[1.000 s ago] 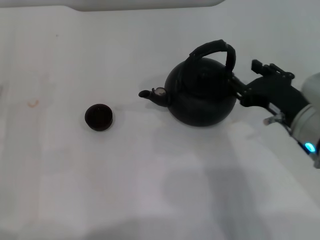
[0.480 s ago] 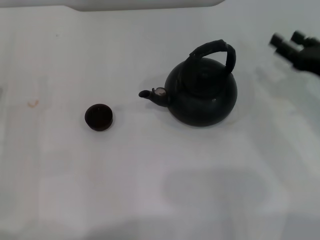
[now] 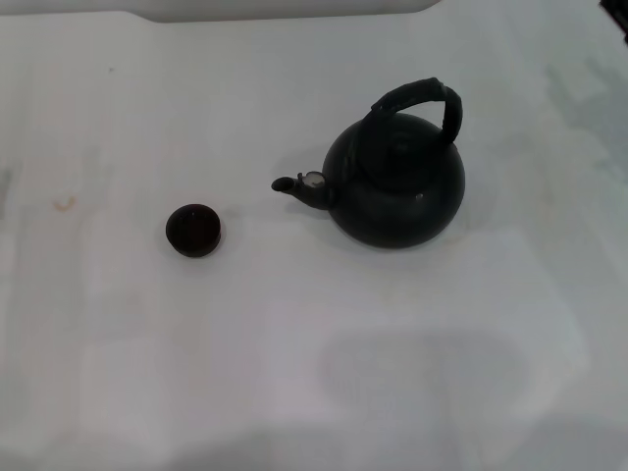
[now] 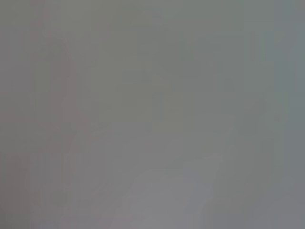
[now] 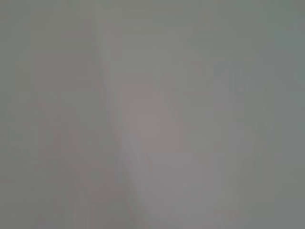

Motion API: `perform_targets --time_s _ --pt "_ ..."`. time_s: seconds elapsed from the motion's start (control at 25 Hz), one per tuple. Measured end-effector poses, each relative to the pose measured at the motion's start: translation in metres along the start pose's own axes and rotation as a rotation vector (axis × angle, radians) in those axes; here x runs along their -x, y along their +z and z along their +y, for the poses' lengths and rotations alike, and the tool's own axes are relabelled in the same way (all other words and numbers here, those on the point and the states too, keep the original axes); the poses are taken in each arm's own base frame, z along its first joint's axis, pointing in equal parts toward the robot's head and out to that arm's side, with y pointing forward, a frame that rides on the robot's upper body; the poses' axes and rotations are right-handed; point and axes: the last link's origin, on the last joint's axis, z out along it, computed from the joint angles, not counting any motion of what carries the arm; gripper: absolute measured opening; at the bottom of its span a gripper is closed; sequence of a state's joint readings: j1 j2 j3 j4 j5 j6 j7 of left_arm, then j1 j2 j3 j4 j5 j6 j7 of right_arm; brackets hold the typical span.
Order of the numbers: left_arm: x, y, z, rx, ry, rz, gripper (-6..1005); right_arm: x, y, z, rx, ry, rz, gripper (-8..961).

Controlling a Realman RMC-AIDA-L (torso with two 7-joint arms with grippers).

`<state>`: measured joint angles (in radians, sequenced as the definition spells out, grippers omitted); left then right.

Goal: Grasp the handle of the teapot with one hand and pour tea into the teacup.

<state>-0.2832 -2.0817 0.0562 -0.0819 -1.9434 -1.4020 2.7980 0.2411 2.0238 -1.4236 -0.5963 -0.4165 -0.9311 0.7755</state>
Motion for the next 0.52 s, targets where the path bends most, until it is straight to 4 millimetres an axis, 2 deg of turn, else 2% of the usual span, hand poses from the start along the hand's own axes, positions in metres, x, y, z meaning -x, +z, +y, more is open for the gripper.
perform_targets --time_s 0.28,0.52 --pt "0.0 0.001 0.0 -0.002 -0.001 0.002 864 0.002 -0.009 -0.006 -0.111 -0.177 -0.114 663" --pt "0.0 0.001 0.0 0.001 0.001 0.001 864 -0.006 -0.017 -0.012 -0.158 -0.186 -0.102 663"
